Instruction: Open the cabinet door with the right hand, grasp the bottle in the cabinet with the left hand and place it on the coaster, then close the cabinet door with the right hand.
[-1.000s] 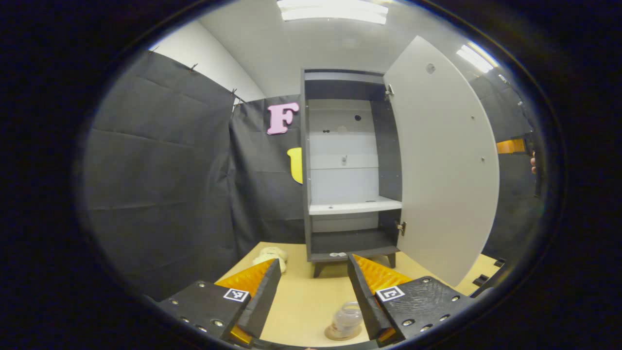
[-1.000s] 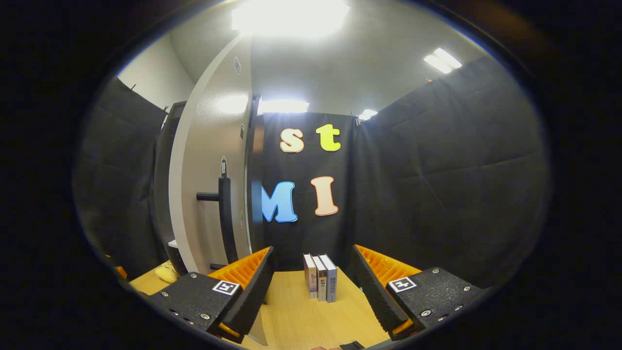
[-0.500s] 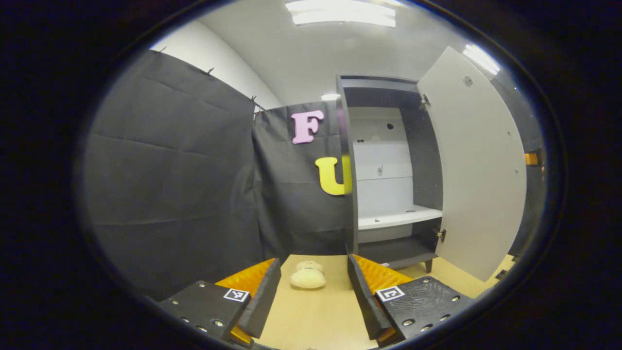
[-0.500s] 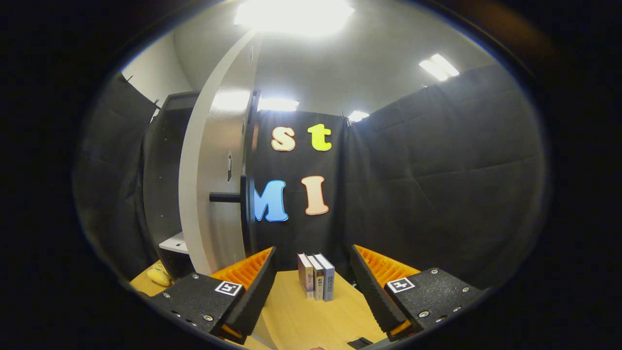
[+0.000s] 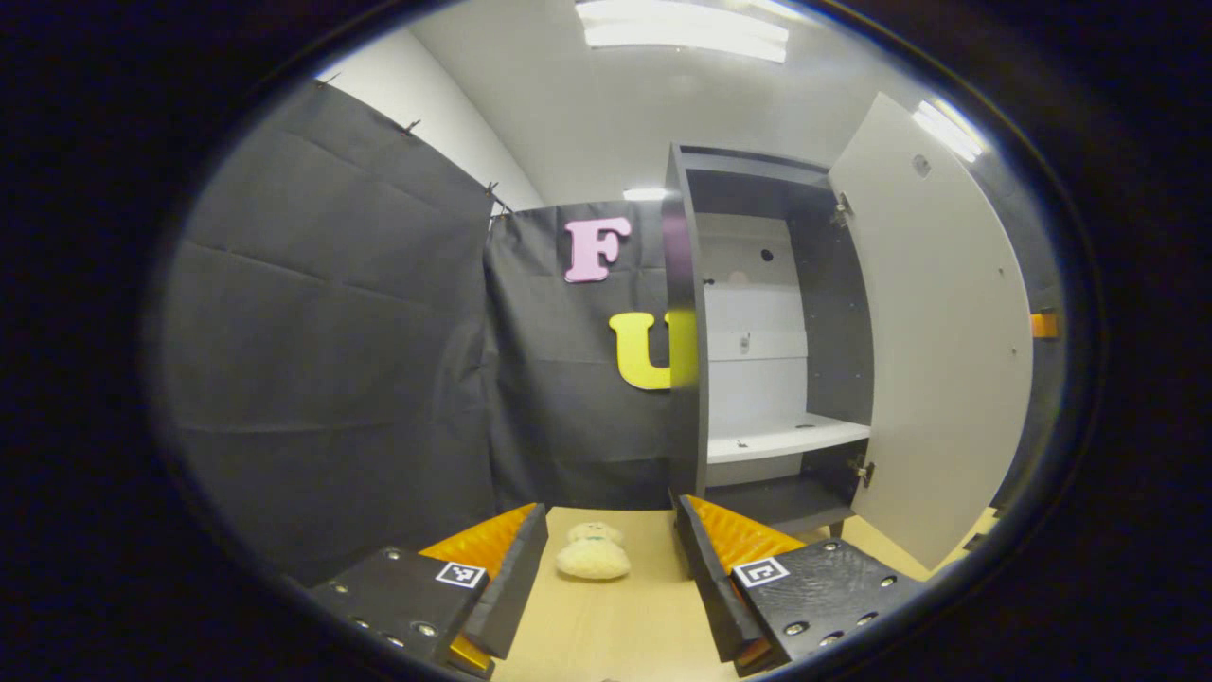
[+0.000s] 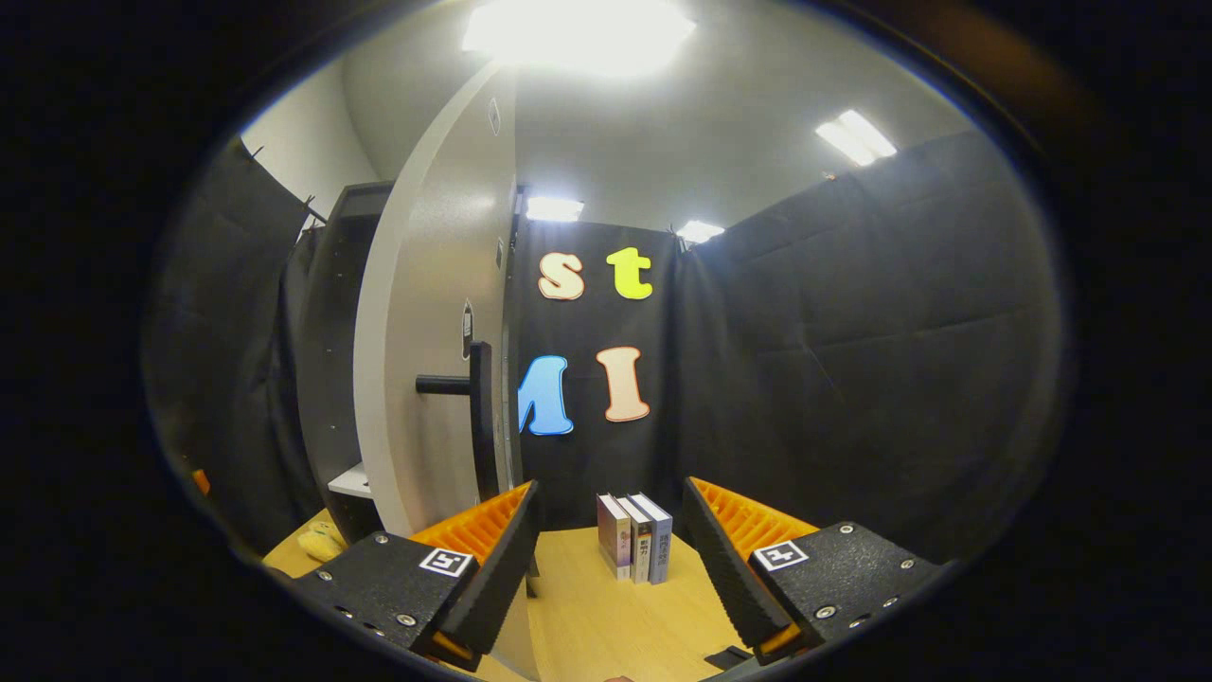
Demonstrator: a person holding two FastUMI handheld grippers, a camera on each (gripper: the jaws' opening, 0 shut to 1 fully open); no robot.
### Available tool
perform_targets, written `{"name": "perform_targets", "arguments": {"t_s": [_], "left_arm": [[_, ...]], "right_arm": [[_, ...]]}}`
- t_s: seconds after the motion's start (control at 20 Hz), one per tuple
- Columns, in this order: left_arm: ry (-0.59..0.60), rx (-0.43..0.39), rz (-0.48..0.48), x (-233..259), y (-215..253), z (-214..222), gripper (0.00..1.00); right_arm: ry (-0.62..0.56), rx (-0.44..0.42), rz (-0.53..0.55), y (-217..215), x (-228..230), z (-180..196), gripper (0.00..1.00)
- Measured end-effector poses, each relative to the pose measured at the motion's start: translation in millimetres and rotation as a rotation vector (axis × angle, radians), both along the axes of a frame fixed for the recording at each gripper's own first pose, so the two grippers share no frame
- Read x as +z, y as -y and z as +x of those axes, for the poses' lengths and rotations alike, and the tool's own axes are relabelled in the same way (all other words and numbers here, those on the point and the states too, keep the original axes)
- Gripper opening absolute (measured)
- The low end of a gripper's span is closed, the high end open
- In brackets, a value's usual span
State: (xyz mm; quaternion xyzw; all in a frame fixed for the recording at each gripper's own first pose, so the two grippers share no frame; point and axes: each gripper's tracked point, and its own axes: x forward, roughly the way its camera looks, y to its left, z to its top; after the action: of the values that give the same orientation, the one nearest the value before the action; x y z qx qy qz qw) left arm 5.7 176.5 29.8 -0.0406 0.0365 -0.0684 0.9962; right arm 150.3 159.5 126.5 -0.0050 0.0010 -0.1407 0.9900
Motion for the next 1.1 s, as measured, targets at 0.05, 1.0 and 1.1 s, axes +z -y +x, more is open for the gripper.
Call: {"name": "perform_targets", "arguments": {"t_s": [0.05, 1.0, 1.1], "left_arm": [[0.006, -0.008, 0.0, 1.3, 1.3, 0.9, 0.79], [-0.01, 0.021, 0.015, -5.0, -22.2, -4.0, 0.79], [-0.005, 0.038, 0.028, -4.3, -28.3, -3.1, 0.79]], "right_arm": [[0.0, 0.01, 0.002, -9.7, -0.1, 1.2, 0.92], [0.025, 0.182, 0.035, -153.6, 4.1, 37.0, 0.92], [0.031, 0.209, 0.042, -167.3, 6.8, 41.7, 0.92]]}}
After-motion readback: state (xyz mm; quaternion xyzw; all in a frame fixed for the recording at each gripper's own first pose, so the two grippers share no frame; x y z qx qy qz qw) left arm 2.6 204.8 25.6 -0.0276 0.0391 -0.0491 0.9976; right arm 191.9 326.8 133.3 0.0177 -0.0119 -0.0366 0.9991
